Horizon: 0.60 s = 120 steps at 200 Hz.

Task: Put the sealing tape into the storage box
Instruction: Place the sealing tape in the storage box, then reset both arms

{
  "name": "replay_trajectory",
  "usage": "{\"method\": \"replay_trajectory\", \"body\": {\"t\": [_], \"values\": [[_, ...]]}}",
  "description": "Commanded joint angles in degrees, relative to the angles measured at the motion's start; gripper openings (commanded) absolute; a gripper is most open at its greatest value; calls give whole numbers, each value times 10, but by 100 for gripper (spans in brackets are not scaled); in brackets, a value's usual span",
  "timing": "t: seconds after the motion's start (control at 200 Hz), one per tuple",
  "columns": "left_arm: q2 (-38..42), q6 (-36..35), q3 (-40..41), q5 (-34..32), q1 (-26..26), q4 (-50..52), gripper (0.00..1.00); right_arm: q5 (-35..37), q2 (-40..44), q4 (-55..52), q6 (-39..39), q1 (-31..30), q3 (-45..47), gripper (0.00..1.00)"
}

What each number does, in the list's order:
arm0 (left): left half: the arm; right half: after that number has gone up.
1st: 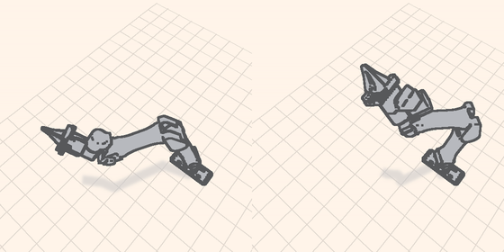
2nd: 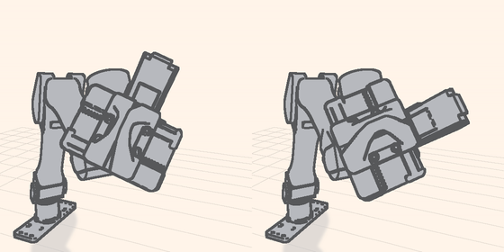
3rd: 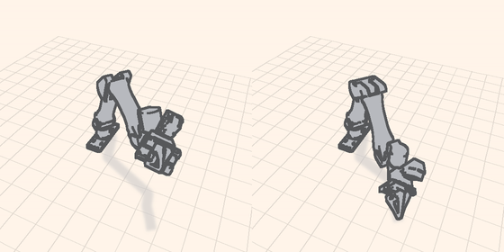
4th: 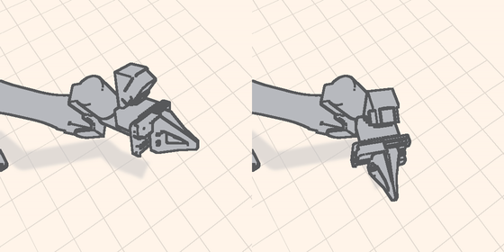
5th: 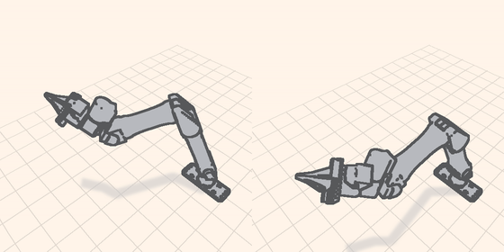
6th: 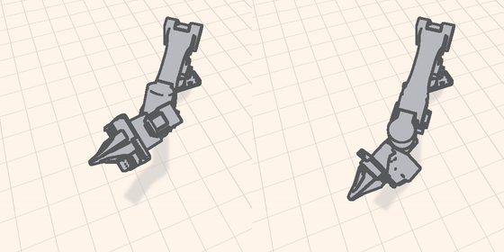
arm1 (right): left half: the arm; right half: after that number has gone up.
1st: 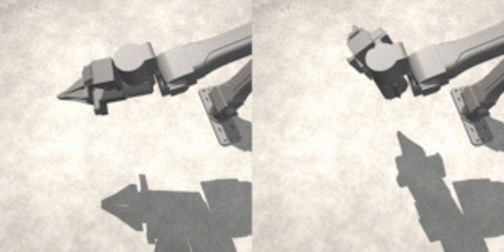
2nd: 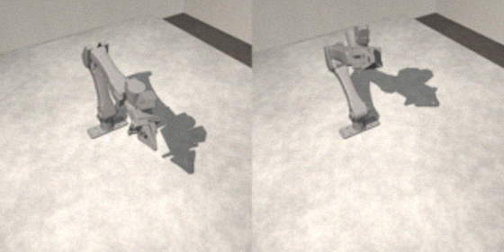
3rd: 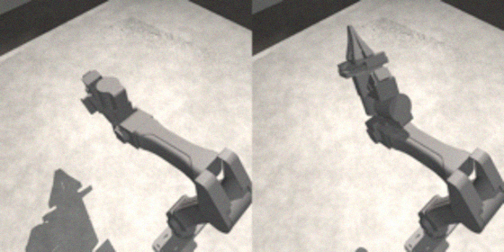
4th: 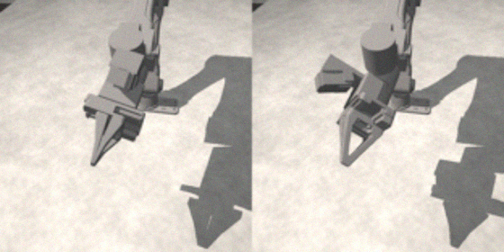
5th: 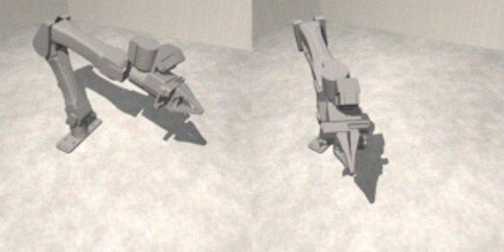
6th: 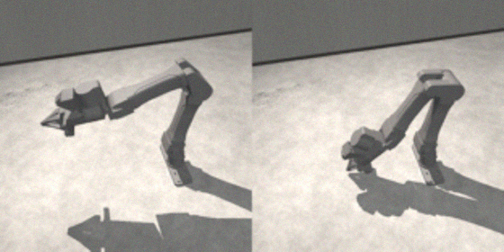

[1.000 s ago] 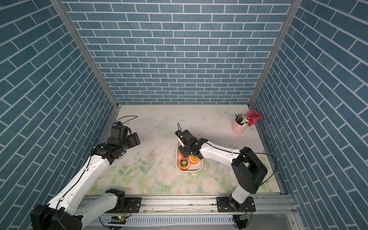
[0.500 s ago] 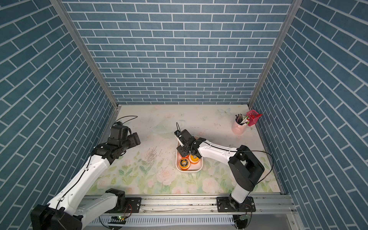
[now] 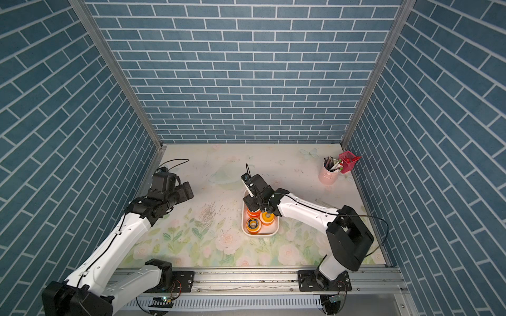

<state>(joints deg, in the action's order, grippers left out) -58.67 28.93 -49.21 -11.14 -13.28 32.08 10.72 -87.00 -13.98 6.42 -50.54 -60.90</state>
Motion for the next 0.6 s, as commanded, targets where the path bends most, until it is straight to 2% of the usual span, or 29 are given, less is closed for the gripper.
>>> {"method": "replay_trajectory", "body": {"t": [0.0, 0.11, 0.265, 0.37, 0.41, 0.5, 0.595], "values": [[18, 8, -12, 28, 4, -31, 97, 61, 72, 61, 4, 12, 17, 72], [33, 9, -25, 62, 1, -96, 100, 109, 142, 111, 1, 35, 35, 76], [37, -3, -38, 24, -2, -183, 100, 204, 246, 218, -22, 80, 110, 89], [50, -25, 19, -22, -2, -291, 100, 264, 322, 372, -91, 99, 227, 99], [50, -53, 50, -31, -3, -327, 100, 284, 344, 421, -103, 110, 267, 99], [33, -80, 110, -85, -3, -380, 100, 298, 383, 471, -116, 144, 350, 99], [25, -104, 163, -85, -3, -422, 100, 339, 397, 504, -112, 164, 425, 99]]}}
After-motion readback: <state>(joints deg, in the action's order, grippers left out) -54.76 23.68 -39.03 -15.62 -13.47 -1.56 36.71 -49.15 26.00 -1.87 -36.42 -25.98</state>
